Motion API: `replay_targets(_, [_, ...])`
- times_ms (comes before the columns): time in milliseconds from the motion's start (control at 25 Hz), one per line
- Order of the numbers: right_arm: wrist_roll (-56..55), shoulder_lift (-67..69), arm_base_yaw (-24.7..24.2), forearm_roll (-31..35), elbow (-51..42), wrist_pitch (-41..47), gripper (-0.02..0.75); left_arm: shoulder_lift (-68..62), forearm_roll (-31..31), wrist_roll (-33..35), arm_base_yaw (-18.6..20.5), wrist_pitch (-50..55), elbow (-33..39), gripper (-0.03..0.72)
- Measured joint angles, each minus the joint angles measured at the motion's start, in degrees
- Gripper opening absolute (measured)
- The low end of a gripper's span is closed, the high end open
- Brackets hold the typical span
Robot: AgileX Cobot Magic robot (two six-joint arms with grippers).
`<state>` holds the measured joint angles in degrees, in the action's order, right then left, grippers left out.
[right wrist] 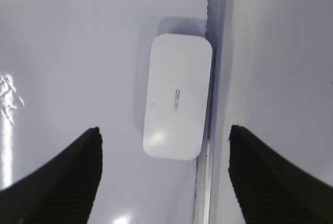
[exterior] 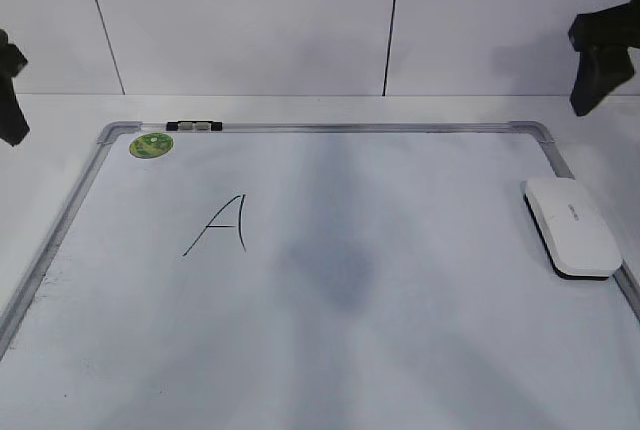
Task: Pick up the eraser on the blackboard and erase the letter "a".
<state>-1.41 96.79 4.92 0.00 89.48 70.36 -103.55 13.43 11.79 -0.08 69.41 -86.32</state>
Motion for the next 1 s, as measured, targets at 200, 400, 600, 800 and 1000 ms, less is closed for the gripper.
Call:
replay_targets(200, [0.56,-6.69,0.00,-0.34,-8.80,0.04,0.596,7.51,0.84,-0.64,0.00,0.48,0.00,0.307])
replay_targets(400, [0.70,-14.56,0.00,-2.12,-16.39,0.14,0.594,15.62,2.71,-1.30,0.00,1.14,1.81,0.307])
replay_targets(600, [0.82,-23.03,0.00,-2.70,-21.82,0.33,0.594,25.28,3.64,-2.63,0.00,1.35,8.95,0.309])
replay_targets(800, [0.82,-32.03,0.00,-1.80,-25.10,0.55,0.594,35.19,3.74,-3.23,0.00,1.39,19.86,0.375])
replay_targets(1000, [0.82,-39.67,0.00,-1.55,-29.66,0.89,0.593,45.21,3.74,-3.23,0.00,1.48,29.73,0.473])
